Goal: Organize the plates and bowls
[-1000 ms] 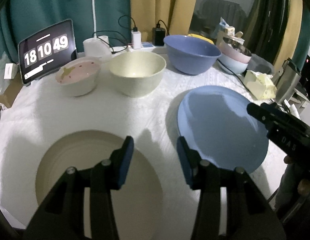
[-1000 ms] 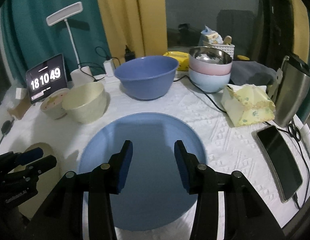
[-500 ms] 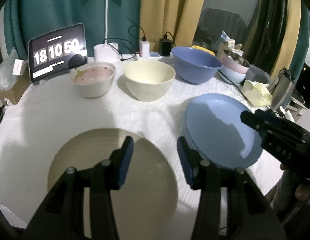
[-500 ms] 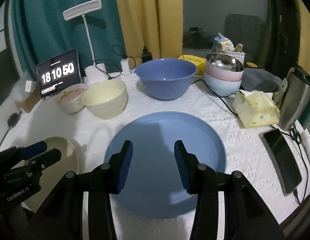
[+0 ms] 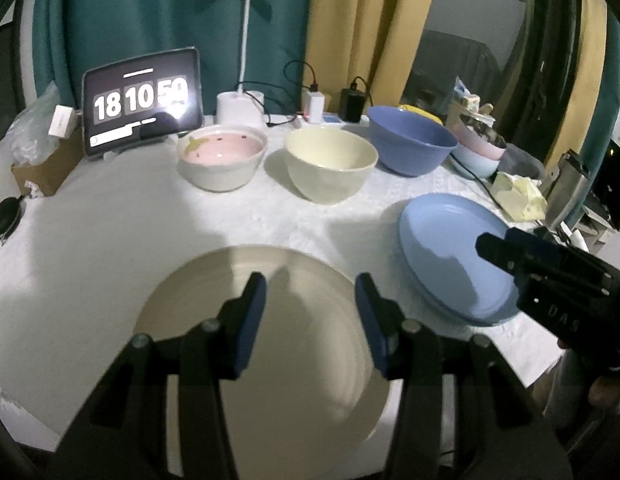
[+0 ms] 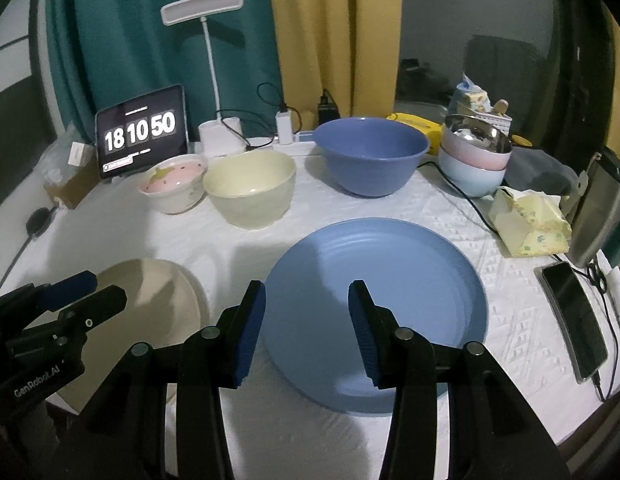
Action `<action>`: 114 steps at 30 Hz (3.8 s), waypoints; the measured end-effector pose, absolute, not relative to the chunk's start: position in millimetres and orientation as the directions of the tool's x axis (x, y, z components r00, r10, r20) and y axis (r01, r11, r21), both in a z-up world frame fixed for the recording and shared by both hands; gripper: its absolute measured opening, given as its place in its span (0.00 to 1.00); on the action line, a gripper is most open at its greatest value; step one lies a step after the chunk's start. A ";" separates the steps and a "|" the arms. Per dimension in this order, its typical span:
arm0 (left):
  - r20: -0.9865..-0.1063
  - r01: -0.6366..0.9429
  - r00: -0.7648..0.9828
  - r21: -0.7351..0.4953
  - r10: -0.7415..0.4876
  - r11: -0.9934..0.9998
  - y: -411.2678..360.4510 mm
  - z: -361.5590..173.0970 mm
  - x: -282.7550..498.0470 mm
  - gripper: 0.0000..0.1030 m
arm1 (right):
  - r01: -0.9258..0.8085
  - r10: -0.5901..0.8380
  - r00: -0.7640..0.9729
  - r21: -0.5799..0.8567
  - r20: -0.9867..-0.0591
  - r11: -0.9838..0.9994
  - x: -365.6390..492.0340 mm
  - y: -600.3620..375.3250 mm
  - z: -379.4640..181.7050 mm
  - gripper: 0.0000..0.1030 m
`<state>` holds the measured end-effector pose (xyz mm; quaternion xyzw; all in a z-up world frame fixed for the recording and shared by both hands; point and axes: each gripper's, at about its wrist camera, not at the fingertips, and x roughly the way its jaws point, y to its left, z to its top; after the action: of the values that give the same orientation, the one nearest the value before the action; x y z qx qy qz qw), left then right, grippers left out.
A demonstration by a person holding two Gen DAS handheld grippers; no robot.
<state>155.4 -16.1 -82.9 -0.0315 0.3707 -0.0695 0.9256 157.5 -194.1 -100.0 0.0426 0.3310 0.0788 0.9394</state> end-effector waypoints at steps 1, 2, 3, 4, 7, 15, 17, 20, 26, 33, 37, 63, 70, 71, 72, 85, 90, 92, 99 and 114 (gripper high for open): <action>-0.681 0.102 0.717 -0.112 -0.151 0.988 -13.7 -83.1 154.4 0.47 | -0.122 0.178 0.768 0.131 -0.616 0.984 156.9 -191.9 -99.6 0.44; -0.680 0.097 0.718 -0.115 -0.149 0.989 -11.0 -83.4 153.1 0.47 | -0.126 0.179 0.767 0.129 -0.616 0.984 156.1 -188.9 -99.2 0.44; -0.680 0.093 0.719 -0.116 -0.147 0.989 -8.4 -83.8 152.1 0.47 | -0.130 0.181 0.766 0.127 -0.617 0.983 155.3 -186.3 -98.8 0.44; -0.679 0.089 0.719 -0.117 -0.145 0.989 -6.3 -84.3 151.3 0.47 | -0.134 0.182 0.765 0.124 -0.617 0.983 154.7 -183.3 -98.5 0.44; -0.677 0.076 0.723 -0.119 -0.137 0.990 1.5 -85.5 148.6 0.47 | -0.143 0.185 0.761 0.118 -0.622 0.983 154.1 -175.1 -99.0 0.44; -0.679 0.034 0.726 -0.125 -0.110 0.992 22.1 -91.8 146.4 0.47 | -0.167 0.194 0.748 0.103 -0.635 0.981 155.8 -154.5 -102.7 0.44; -0.678 0.020 0.728 -0.126 -0.100 0.992 28.0 -93.3 146.4 0.47 | -0.173 0.197 0.743 0.101 -0.639 0.980 157.1 -149.2 -104.2 0.44; -0.678 0.001 0.730 -0.118 -0.081 0.993 35.5 -95.8 145.8 0.47 | -0.181 0.204 0.738 0.103 -0.644 0.978 159.2 -142.4 -107.1 0.44; -0.689 -0.039 0.723 -0.103 -0.043 0.994 49.5 -103.4 146.7 0.47 | -0.196 0.217 0.714 0.108 -0.665 0.975 164.6 -128.9 -117.3 0.44; -0.700 -0.092 0.714 -0.087 0.005 0.992 67.4 -111.5 149.3 0.47 | -0.219 0.235 0.695 0.111 -0.680 0.969 171.0 -117.2 -124.1 0.44; -0.713 -0.117 0.701 -0.086 0.020 0.989 76.8 -117.8 149.4 0.47 | -0.231 0.244 0.679 0.115 -0.692 0.966 174.5 -108.6 -130.2 0.44; -0.785 -0.135 0.618 -0.051 0.044 0.990 81.3 -152.8 146.5 0.47 | -0.276 0.286 0.606 0.142 -0.742 0.951 178.5 -84.7 -160.5 0.44; -0.781 -0.090 0.623 -0.035 0.029 0.995 70.9 -152.4 147.0 0.46 | -0.281 0.287 0.605 0.138 -0.743 0.950 178.0 -83.9 -163.0 0.27; -0.781 -0.081 0.624 -0.035 0.023 0.996 68.9 -152.0 146.8 0.45 | -0.278 0.283 0.607 0.136 -0.743 0.951 178.0 -84.7 -162.9 0.25; -0.781 -0.078 0.625 -0.030 0.025 0.996 67.3 -151.7 146.6 0.45 | -0.275 0.282 0.608 0.136 -0.742 0.952 177.9 -85.7 -162.8 0.23; -0.767 -0.073 0.642 -0.035 0.020 0.997 58.5 -140.2 142.6 0.45 | -0.273 0.294 0.633 0.149 -0.716 0.951 169.8 -97.7 -151.4 0.23; -0.761 -0.066 0.648 -0.038 0.014 0.997 52.4 -134.4 142.1 0.45 | -0.265 0.295 0.645 0.155 -0.705 0.952 166.9 -105.3 -144.8 0.23; -0.758 -0.061 0.652 -0.035 0.013 0.998 48.9 -131.9 141.6 0.45 | -0.261 0.294 0.649 0.158 -0.702 0.953 165.9 -108.0 -143.2 0.23; -0.749 -0.044 0.662 -0.029 0.007 0.999 39.9 -124.3 140.9 0.45 | -0.247 0.292 0.667 0.167 -0.686 0.955 163.8 -119.8 -137.5 0.23; -0.743 -0.012 0.669 0.005 0.012 1.000 12.6 -113.8 143.1 0.45 | -0.221 0.302 0.690 0.206 -0.657 0.953 161.4 -150.1 -132.9 0.23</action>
<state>143.1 12.6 -113.8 0.0000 0.4069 0.0067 0.9135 161.4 -150.1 -132.9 0.0555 0.3668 0.1424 0.9176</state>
